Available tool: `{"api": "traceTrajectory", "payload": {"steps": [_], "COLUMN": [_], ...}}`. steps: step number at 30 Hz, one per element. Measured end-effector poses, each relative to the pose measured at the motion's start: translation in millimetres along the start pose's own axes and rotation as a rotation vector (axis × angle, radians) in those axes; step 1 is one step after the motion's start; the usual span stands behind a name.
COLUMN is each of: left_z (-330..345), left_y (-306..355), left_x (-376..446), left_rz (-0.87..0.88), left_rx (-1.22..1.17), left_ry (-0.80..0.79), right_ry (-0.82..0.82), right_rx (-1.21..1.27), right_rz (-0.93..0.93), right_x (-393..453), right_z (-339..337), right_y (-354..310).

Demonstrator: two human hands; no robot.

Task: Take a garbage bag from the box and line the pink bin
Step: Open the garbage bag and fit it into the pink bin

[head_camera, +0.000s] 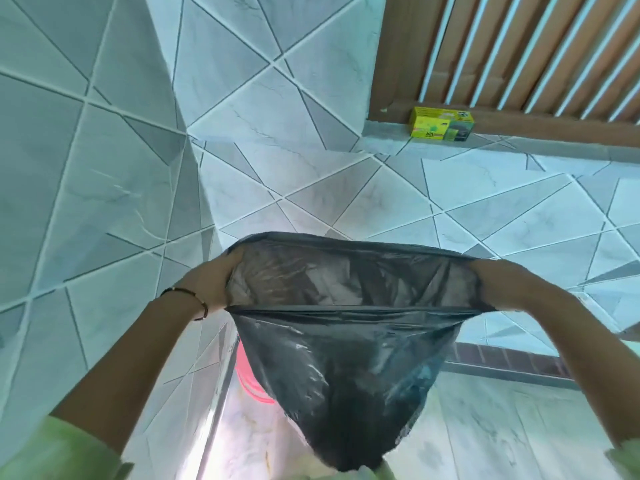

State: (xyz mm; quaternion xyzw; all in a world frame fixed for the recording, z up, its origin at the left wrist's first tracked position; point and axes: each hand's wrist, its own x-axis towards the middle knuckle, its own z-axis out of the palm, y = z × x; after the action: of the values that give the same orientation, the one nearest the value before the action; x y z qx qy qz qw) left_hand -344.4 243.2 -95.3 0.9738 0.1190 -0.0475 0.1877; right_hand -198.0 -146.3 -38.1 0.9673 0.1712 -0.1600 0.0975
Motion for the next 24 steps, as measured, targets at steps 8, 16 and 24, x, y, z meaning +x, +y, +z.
{"api": "traceTrajectory", "payload": {"steps": [8, 16, 24], "left_z": [1.3, 1.6, 16.2], "left_y": [-36.6, -56.5, -74.6], "left_x": [-14.3, -22.0, -27.1], "left_rz": [-0.059, -0.207, -0.304], "left_rx": [0.044, 0.128, 0.198], "left_ry": [0.03, 0.026, -0.042], "right_ry": [0.059, 0.065, 0.016], "right_rx": [-0.069, -0.103, -0.186], "right_rz": [-0.042, -0.082, -0.115], "right_x": [21.8, 47.2, 66.8], "right_z": [7.6, 2.4, 11.1], "right_y": [-29.0, -46.9, -68.1]}}
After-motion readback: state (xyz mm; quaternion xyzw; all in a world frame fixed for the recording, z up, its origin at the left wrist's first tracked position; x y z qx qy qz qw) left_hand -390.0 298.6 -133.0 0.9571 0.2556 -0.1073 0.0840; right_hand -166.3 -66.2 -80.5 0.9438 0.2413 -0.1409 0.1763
